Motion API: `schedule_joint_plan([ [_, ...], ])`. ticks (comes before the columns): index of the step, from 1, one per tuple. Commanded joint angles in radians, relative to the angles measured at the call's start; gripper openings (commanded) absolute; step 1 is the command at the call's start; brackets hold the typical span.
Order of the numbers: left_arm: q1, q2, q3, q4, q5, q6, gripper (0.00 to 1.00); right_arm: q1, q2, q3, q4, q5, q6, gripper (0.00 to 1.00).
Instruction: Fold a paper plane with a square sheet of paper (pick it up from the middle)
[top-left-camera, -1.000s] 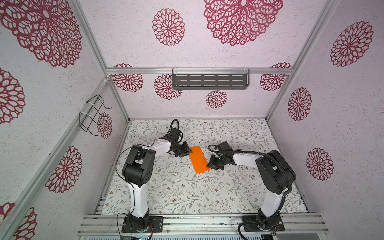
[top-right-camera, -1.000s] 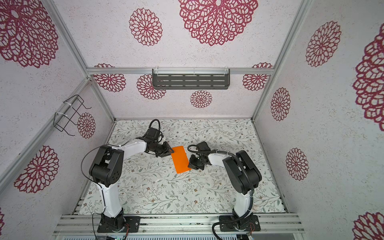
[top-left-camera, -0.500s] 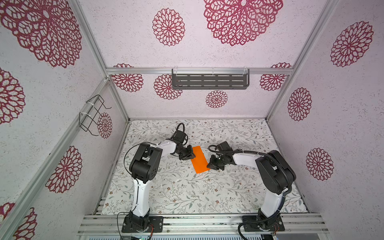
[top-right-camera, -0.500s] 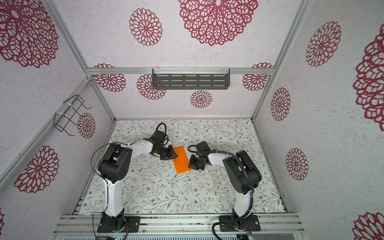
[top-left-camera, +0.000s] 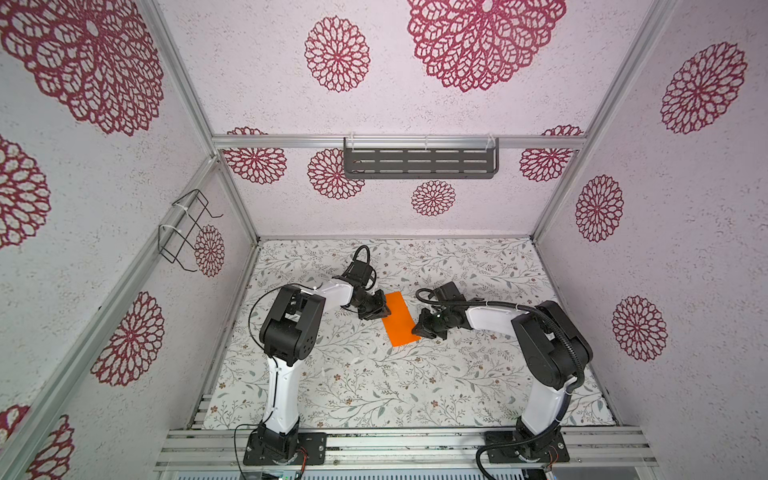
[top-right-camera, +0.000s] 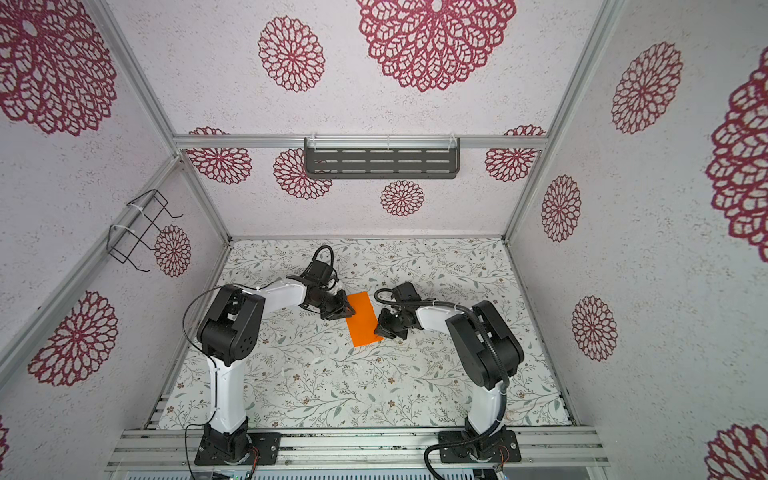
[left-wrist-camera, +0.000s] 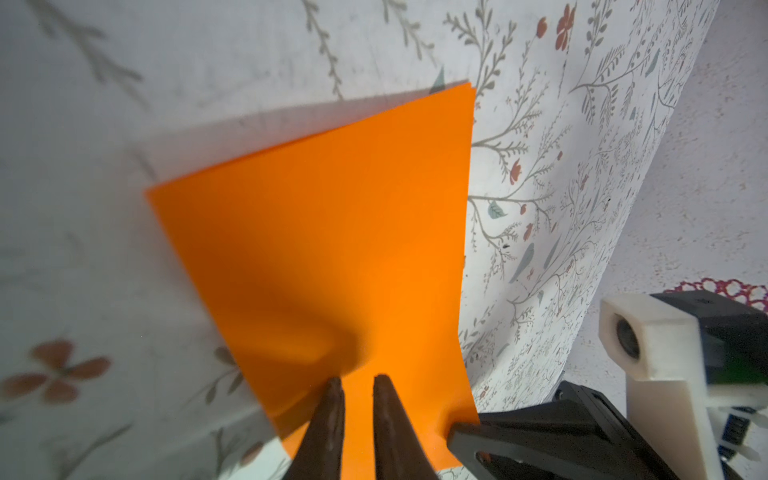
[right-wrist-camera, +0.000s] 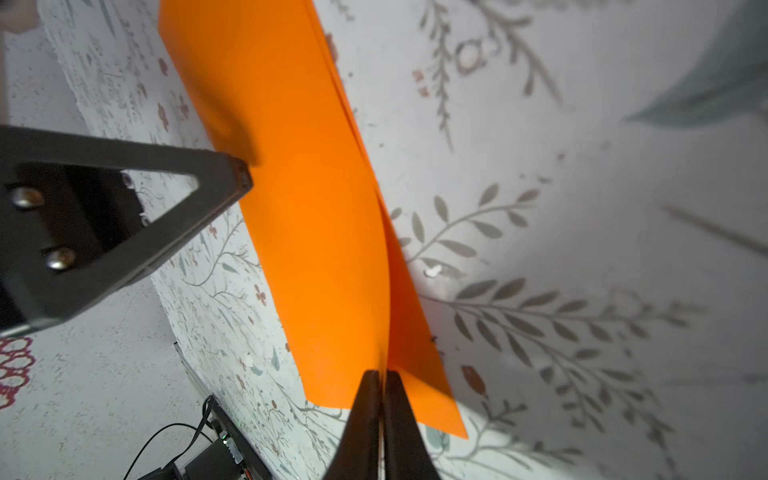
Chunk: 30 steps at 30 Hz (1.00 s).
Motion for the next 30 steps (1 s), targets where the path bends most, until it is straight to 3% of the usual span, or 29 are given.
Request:
schedule_joint_plan([
  [1,-0.007,0.032,0.002,-0.042,-0.040,0.018,0.18,0.004,-0.034,0.042,0.065,-0.048,0.010,0.09],
  [24,-0.006,0.002,0.024,-0.050,-0.025,0.022,0.18,0.067,0.132,0.140,0.159,-0.067,-0.010,0.11],
  [30,0.021,-0.043,0.082,-0.076,-0.022,0.059,0.29,0.068,0.145,0.141,0.139,-0.036,-0.026,0.11],
])
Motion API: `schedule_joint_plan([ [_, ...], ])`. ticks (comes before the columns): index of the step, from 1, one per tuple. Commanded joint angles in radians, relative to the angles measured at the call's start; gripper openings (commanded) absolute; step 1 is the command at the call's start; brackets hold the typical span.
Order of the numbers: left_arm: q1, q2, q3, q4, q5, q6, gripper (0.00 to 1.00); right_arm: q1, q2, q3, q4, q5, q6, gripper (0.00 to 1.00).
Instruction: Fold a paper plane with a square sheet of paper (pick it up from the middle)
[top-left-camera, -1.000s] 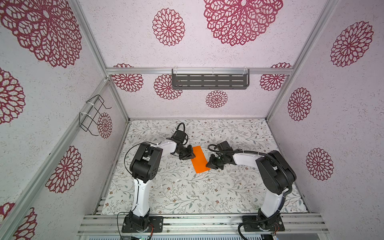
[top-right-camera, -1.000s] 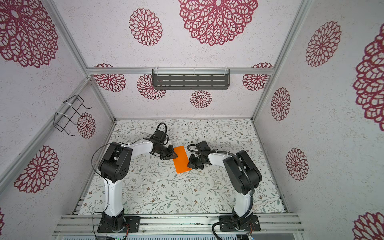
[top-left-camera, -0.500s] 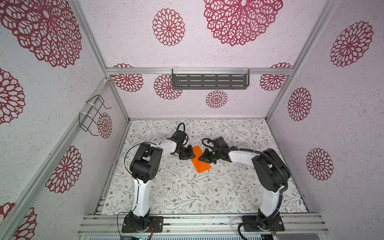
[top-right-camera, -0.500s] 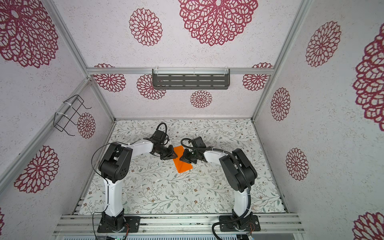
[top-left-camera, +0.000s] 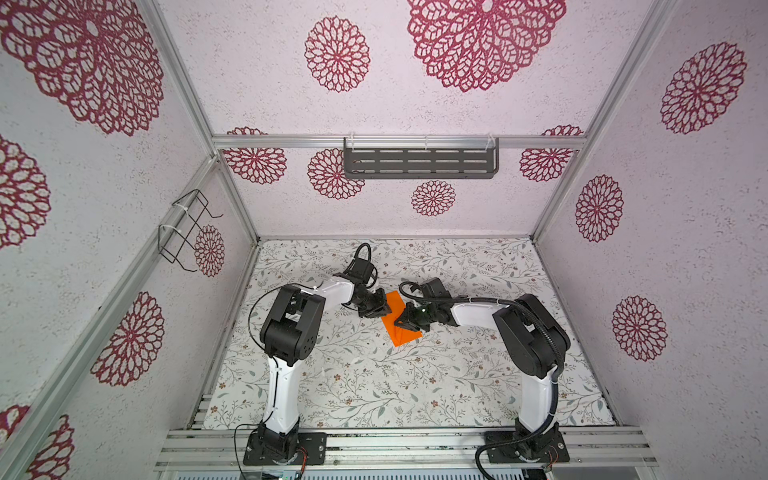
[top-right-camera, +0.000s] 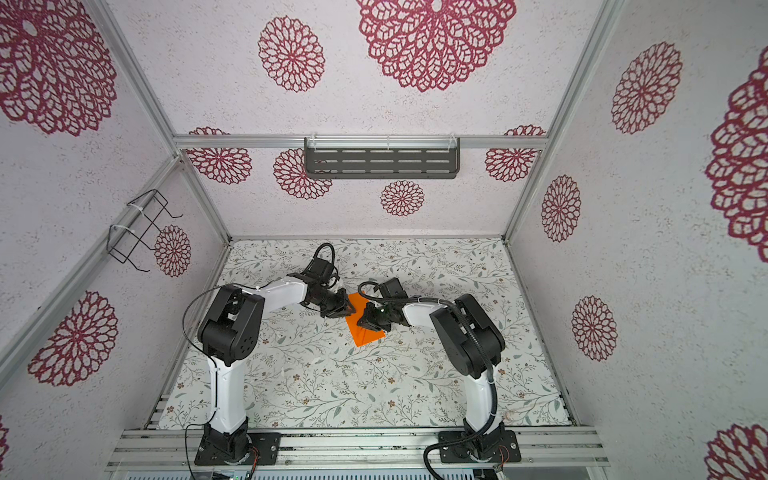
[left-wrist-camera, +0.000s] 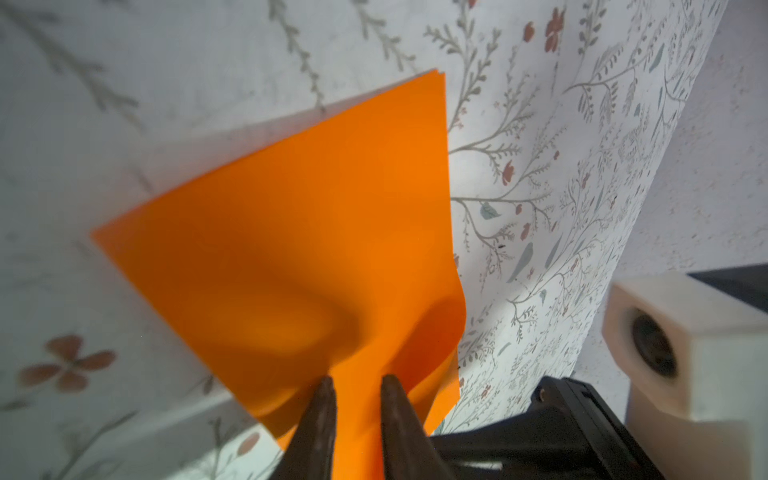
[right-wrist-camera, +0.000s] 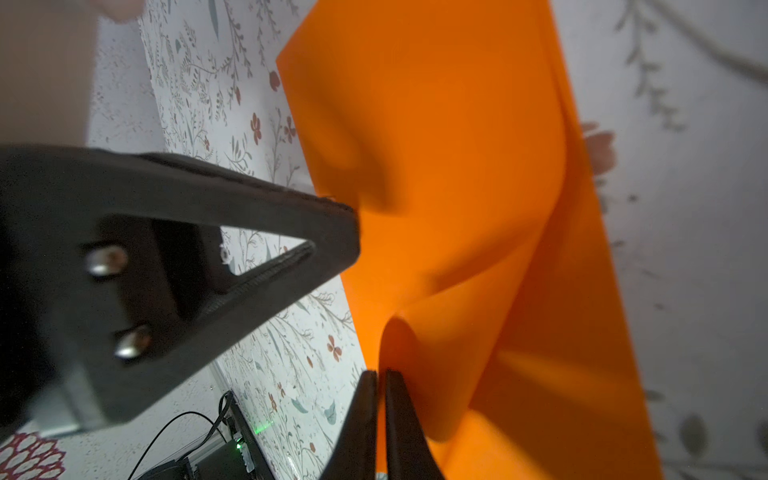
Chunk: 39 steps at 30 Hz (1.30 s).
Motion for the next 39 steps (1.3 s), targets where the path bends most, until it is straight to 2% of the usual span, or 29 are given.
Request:
schedule_joint_plan([
  [1,0.017,-0.046,0.027,-0.017,-0.013,0.033,0.31,0.006,0.009,0.026,-0.011,0.017,-0.027,0.11],
  [9,0.028,0.004,0.025,-0.049,-0.059,0.046,0.25,0.007,0.014,0.022,0.006,0.009,-0.035,0.11],
  [19,0.026,0.028,0.008,-0.051,-0.063,0.041,0.18,0.007,0.028,0.013,0.089,-0.041,0.000,0.11],
  [39,0.025,0.037,-0.001,-0.057,-0.067,0.034,0.16,0.007,0.067,0.015,0.171,-0.049,0.054,0.11],
])
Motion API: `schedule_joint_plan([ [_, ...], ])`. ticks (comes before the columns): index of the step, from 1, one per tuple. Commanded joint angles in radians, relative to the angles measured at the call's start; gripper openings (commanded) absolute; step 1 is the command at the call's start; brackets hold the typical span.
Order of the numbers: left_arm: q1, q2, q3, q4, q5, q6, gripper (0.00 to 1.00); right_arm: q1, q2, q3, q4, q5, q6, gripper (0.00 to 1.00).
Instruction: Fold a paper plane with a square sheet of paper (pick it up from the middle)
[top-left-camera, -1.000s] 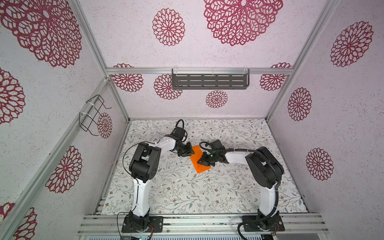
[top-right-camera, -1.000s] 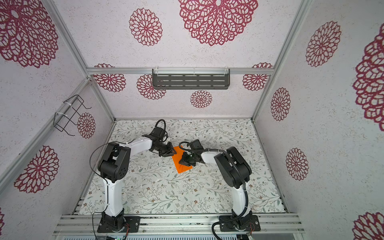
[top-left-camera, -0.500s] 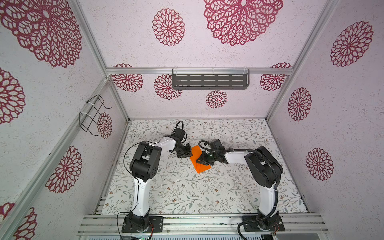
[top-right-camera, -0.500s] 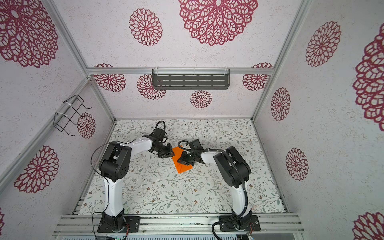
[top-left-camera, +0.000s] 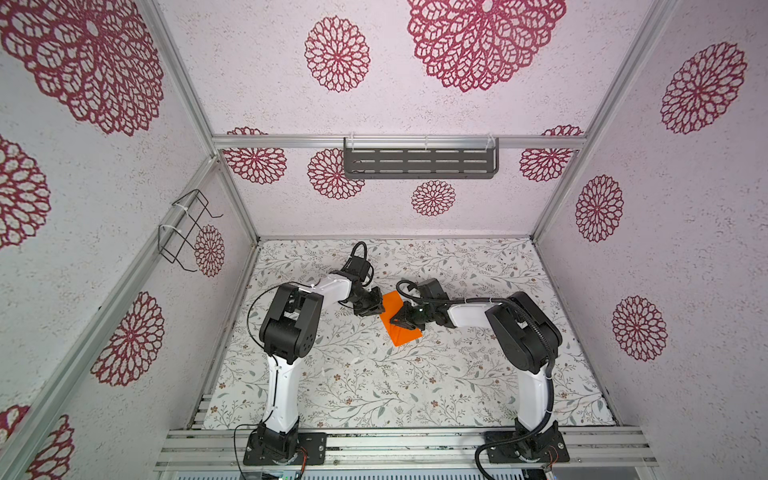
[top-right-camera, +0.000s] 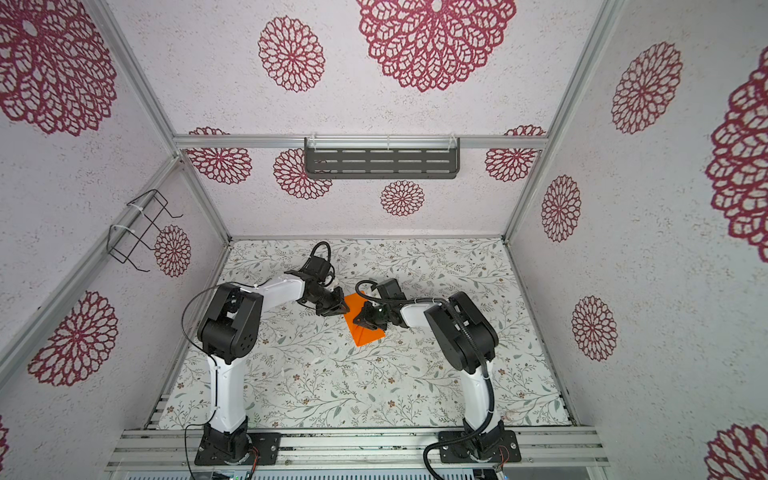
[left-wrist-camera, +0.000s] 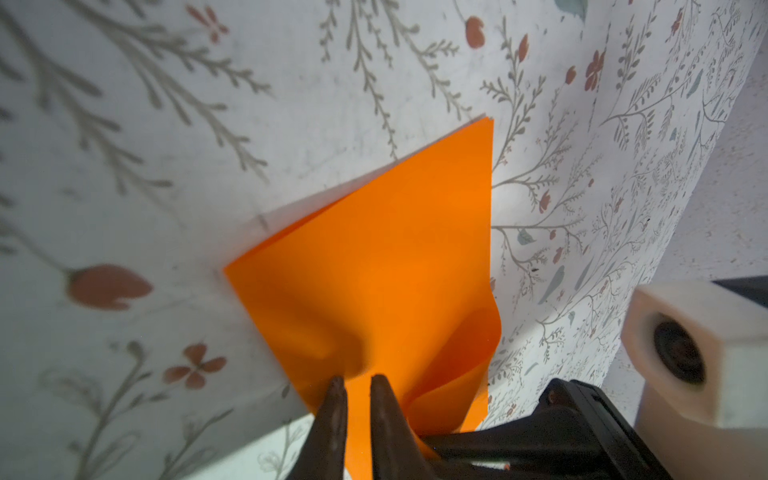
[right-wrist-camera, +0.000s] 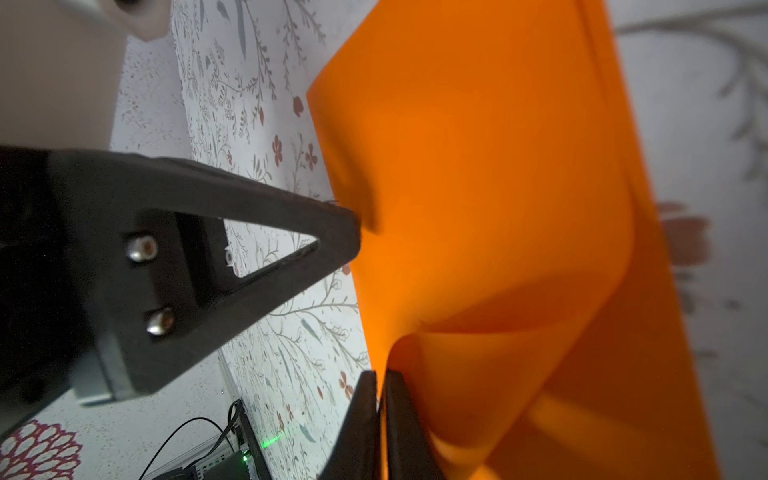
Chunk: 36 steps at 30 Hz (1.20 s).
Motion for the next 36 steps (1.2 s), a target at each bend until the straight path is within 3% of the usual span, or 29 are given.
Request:
schedule_joint_plan([
  [1,0.002,0.022,-0.014,-0.013,-0.014,0.008,0.16,0.004,0.011,0.014,0.026,-0.015,0.015,0.11],
  [36,0.000,0.010,-0.040,-0.004,-0.020,0.001,0.15,0.003,0.039,-0.011,0.056,0.033,0.041,0.13],
])
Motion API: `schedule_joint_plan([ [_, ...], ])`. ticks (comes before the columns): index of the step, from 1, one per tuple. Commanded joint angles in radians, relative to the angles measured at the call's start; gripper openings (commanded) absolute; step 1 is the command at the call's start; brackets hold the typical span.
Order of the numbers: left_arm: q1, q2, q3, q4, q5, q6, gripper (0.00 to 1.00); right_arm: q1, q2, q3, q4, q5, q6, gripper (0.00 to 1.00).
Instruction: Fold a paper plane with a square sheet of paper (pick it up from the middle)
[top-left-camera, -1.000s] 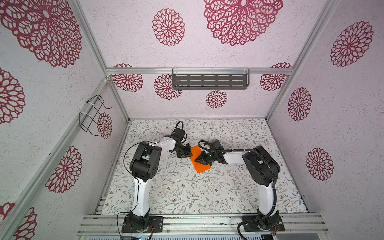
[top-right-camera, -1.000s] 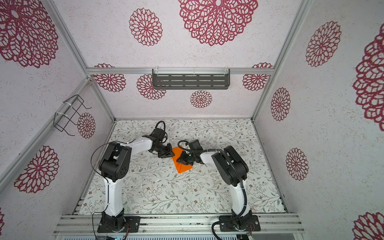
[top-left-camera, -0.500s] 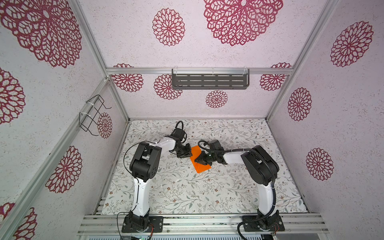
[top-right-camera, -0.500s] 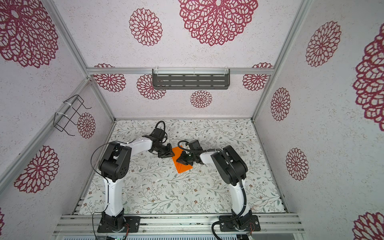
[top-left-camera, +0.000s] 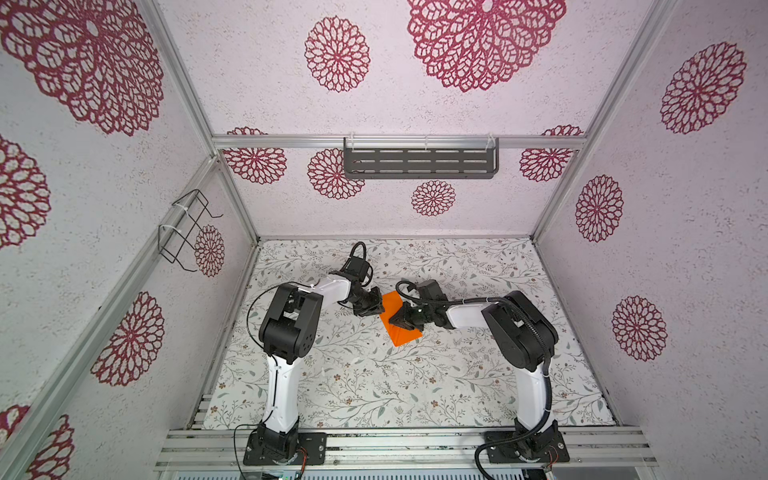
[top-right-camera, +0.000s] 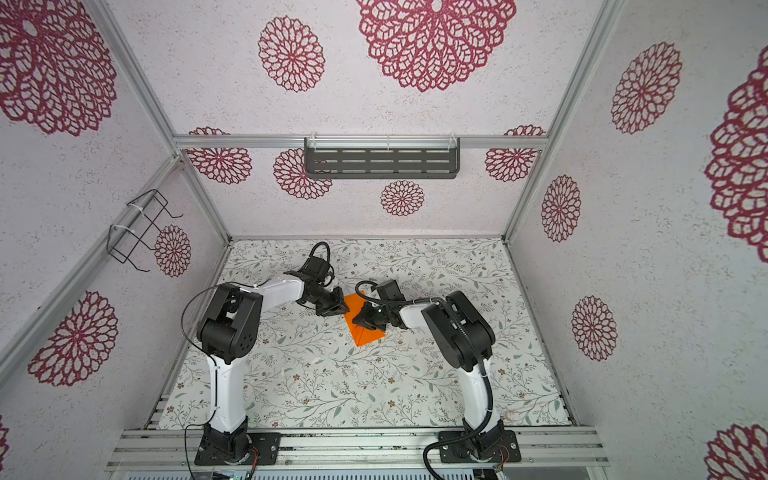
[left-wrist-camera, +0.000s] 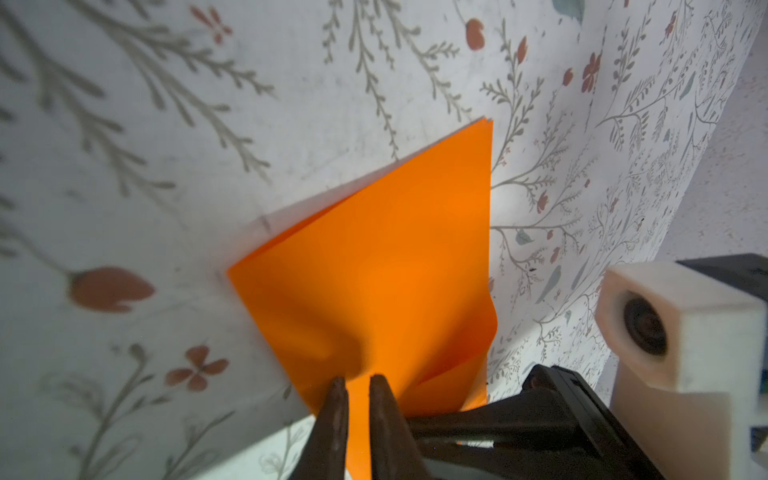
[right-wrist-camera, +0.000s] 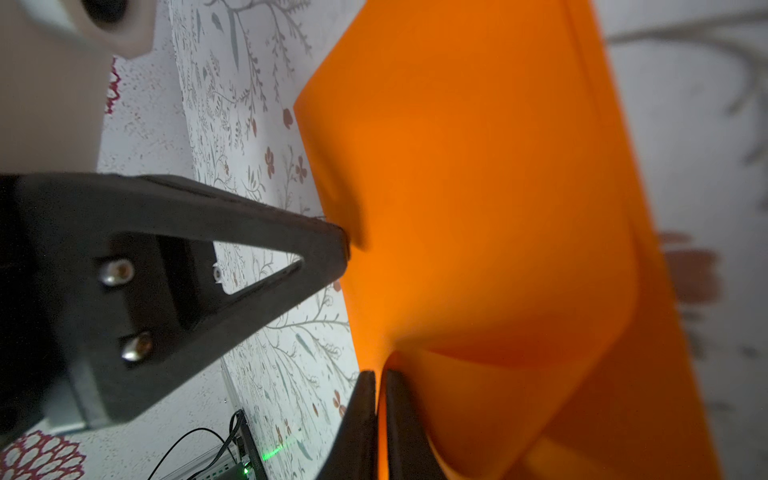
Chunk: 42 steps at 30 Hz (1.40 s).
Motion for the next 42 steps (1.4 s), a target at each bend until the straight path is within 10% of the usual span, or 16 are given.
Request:
schedule_joint_plan([
  [1,0.000,0.010,-0.030,-0.018,-0.025,0.001,0.15,0.002,0.012,-0.008,0.005,0.026,0.015,0.13],
  [42,0.001,0.019,-0.030,-0.031,-0.053,0.000,0.14,0.002,-0.026,-0.025,0.004,0.083,0.030,0.09],
])
